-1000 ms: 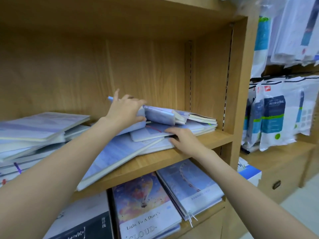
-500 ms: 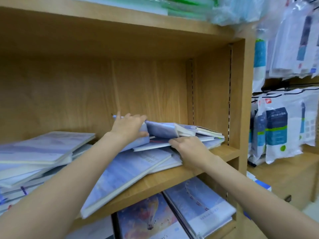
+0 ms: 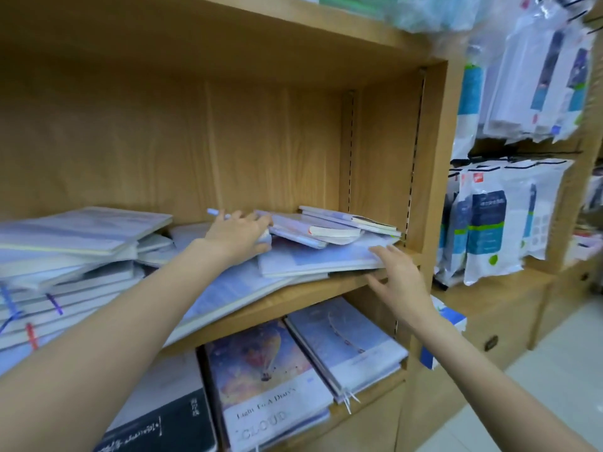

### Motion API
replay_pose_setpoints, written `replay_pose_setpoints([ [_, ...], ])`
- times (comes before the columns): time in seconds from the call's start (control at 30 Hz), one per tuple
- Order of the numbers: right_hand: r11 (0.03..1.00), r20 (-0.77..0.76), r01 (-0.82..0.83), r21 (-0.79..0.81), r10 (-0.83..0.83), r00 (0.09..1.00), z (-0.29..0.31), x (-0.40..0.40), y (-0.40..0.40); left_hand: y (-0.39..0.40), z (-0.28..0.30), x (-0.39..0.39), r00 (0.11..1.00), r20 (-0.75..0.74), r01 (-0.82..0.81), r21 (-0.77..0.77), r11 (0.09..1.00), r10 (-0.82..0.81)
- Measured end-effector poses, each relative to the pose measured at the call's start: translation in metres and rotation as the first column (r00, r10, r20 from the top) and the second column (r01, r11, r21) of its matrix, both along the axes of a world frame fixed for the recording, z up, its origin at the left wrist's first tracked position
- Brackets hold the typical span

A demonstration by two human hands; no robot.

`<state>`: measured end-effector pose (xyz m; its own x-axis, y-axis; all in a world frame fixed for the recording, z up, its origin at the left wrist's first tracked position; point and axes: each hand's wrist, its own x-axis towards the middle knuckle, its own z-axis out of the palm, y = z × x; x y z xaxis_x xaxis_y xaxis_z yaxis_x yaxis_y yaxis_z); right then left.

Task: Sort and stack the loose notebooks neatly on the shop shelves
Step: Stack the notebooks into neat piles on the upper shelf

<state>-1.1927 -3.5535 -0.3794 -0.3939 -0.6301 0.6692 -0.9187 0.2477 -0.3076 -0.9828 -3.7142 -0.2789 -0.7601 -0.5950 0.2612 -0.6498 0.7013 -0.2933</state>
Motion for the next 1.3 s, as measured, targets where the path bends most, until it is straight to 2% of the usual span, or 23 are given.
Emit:
replay_pose_setpoints([
  [0.03, 0.999, 0.191, 0.01, -0.037, -0.003, 0.982, 0.003, 0.0, 0.008, 0.002, -0.002, 0.002, 1.0, 0.021, -0.006, 0.023, 1.0, 0.006],
  [0.07, 0.994, 0.39, 0.034, -0.102, 0.009, 0.921, 0.004, -0.003, 0.012, 0.003, -0.005, 0.003, 0.999, 0.042, -0.016, 0.049, 0.999, 0.014],
  [0.1, 0.98, 0.581, 0.082, -0.183, 0.04, 0.813, 0.008, -0.002, 0.015, 0.005, -0.006, 0.005, 0.998, 0.06, -0.023, 0.068, 0.997, 0.019],
  [0.13, 0.956, 0.754, 0.144, -0.256, 0.104, 0.649, 0.013, -0.001, 0.014, 0.007, -0.008, 0.006, 0.998, 0.068, -0.021, 0.076, 0.997, 0.016],
  [0.17, 0.92, 0.858, 0.186, -0.345, 0.228, 0.46, 0.018, 0.003, 0.012, 0.009, -0.01, 0.008, 0.998, 0.063, 0.0, 0.073, 0.997, -0.005],
  [0.2, 0.867, 0.883, 0.225, -0.445, 0.382, 0.274, 0.021, 0.007, 0.008, 0.011, -0.012, 0.008, 0.998, 0.046, 0.047, 0.076, 0.996, -0.051],
  [0.23, 0.8, 0.843, 0.268, -0.537, 0.522, 0.129, 0.026, 0.012, 0.003, 0.014, -0.014, 0.009, 0.993, 0.017, 0.116, 0.092, 0.989, -0.119],
  [0.27, 0.729, 0.776, 0.309, -0.611, 0.629, 0.047, 0.032, 0.019, -0.004, 0.015, -0.016, 0.009, 0.981, -0.013, 0.194, 0.113, 0.974, -0.194],
  [0.3, 0.684, 0.731, 0.327, -0.651, 0.682, 0.029, 0.037, 0.029, -0.012, 0.018, -0.018, 0.009, 0.965, -0.028, 0.262, 0.127, 0.957, -0.261],
  [0.33, 0.673, 0.717, 0.319, -0.667, 0.697, 0.029, 0.041, 0.039, -0.022, 0.021, -0.02, 0.008, 0.95, -0.02, 0.313, 0.124, 0.942, -0.313],
  [0.4, 0.718, 0.753, 0.265, -0.643, 0.656, 0.051, 0.044, 0.055, -0.04, 0.026, -0.019, 0.006, 0.938, 0.069, 0.334, 0.081, 0.939, -0.34],
  [0.47, 0.788, 0.825, 0.257, -0.559, 0.559, 0.079, 0.041, 0.065, -0.052, 0.03, -0.016, 0.007, 0.944, 0.147, 0.283, 0.091, 0.955, -0.294],
  [0.53, 0.815, 0.862, 0.286, -0.505, 0.496, 0.108, 0.04, 0.066, -0.056, 0.03, -0.014, 0.01, 0.946, 0.171, 0.255, 0.129, 0.958, -0.274],
  [0.67, 0.807, 0.845, 0.265, -0.529, 0.472, 0.251, 0.056, 0.059, -0.058, 0.022, -0.004, 0.015, 0.94, 0.149, 0.278, 0.181, 0.943, -0.305],
  [0.8, 0.795, 0.806, 0.258, -0.548, 0.421, 0.416, 0.092, 0.055, -0.032, 0.01, 0.016, 0.021, 0.95, 0.162, 0.249, 0.129, 0.96, -0.269],
  [0.9, 0.777, 0.794, 0.249, -0.579, 0.466, 0.391, 0.114, 0.053, 0.005, 0.008, 0.008, 0.021, 0.95, 0.194, 0.227, 0.119, 0.967, -0.246],
  [0.97, 0.777, 0.772, 0.202, -0.596, 0.484, 0.413, 0.124, 0.053, 0.034, 0.013, 0.002, 0.015, 0.953, 0.176, 0.217, 0.173, 0.961, -0.247],
  [1.03, 0.8, 0.753, 0.141, -0.583, 0.468, 0.462, 0.126, 0.05, 0.061, 0.025, 0.001, 0.012, 0.948, 0.057, 0.29, 0.25, 0.924, -0.313],
  [1.1, 0.805, 0.719, 0.069, -0.59, 0.484, 0.498, 0.12, 0.049, 0.086, 0.046, -0.004, 0.01, 0.906, -0.215, 0.418, 0.32, 0.85, -0.365],
  [1.17, 0.795, 0.692, -0.021, -0.607, 0.541, 0.478, 0.111, 0.049, 0.104, 0.079, -0.016, 0.01, 0.819, -0.476, 0.535, 0.43, 0.727, -0.321],
  [1.23, 0.795, 0.676, -0.116, -0.595, 0.573, 0.464, 0.098, 0.048, 0.119, 0.113, -0.034, 0.009, 0.77, -0.584, 0.601, 0.531, 0.597, -0.257],
  [1.3, 0.804, 0.689, -0.175, -0.568, 0.581, 0.433, 0.077, 0.045, 0.132, 0.135, -0.058, 0.012, 0.774, -0.601, 0.599, 0.598, 0.532, -0.196],
])
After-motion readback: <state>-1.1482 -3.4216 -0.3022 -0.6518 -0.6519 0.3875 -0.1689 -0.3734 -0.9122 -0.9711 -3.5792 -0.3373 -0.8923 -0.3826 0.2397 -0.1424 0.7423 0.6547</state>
